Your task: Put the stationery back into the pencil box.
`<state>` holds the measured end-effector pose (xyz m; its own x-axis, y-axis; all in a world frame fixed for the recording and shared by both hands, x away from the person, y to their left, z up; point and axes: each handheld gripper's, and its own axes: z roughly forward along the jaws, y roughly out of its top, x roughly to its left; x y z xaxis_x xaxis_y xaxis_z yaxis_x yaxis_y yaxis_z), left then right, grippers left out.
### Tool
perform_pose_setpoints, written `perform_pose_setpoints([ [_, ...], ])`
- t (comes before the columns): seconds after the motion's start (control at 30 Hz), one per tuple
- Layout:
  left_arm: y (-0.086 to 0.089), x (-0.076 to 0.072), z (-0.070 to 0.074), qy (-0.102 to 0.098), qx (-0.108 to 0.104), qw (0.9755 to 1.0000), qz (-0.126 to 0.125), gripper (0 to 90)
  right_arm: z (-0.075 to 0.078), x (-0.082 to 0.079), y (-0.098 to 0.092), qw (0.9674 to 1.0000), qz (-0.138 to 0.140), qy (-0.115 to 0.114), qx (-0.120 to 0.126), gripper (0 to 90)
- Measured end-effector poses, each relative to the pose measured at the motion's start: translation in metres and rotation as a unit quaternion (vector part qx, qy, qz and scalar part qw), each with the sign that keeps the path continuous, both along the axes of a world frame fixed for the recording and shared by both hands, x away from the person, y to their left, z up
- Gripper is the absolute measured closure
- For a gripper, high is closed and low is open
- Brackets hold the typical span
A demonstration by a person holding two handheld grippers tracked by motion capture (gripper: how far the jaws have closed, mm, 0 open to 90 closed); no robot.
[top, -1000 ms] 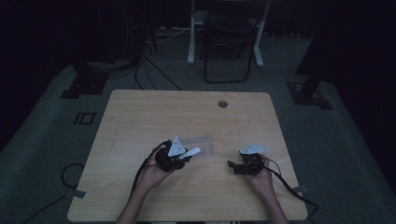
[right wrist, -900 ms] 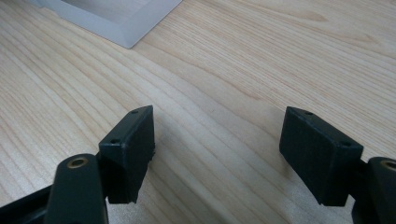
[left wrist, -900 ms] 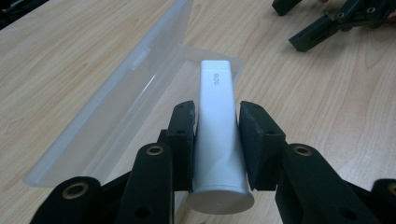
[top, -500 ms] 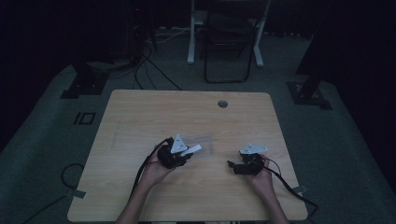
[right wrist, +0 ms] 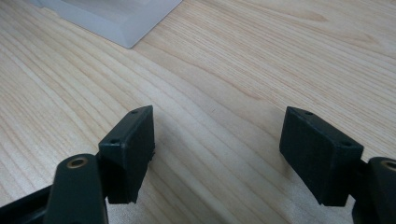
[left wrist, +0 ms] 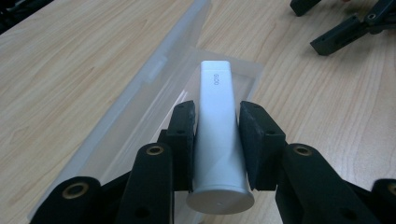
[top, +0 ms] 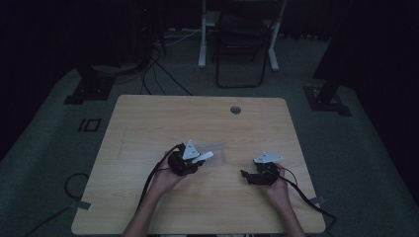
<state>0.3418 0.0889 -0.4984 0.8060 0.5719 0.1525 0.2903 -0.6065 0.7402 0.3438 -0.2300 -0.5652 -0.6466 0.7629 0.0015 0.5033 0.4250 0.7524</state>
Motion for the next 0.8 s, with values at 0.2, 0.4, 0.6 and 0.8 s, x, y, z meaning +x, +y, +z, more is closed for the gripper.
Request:
perform_pose_setpoints([
  [0.2,-0.001,0.005,-0.002,0.000,0.005,1.0000,0.002,67.5,0.000,0.000,0.000,1.0000,0.000,0.000,0.000,26.3],
  [0.4,-0.001,0.008,-0.005,0.002,0.009,0.9999,0.003,67.5,0.000,0.000,0.000,1.0000,0.002,0.000,0.000,26.2],
  [0.6,-0.001,0.012,-0.010,0.006,0.017,0.9998,0.006,67.4,0.000,0.001,0.001,1.0000,0.003,0.000,0.000,26.3],
  [0.8,-0.002,0.014,-0.015,0.009,0.028,0.9995,0.008,67.4,0.000,0.001,0.001,1.0000,0.004,0.000,-0.001,26.2],
])
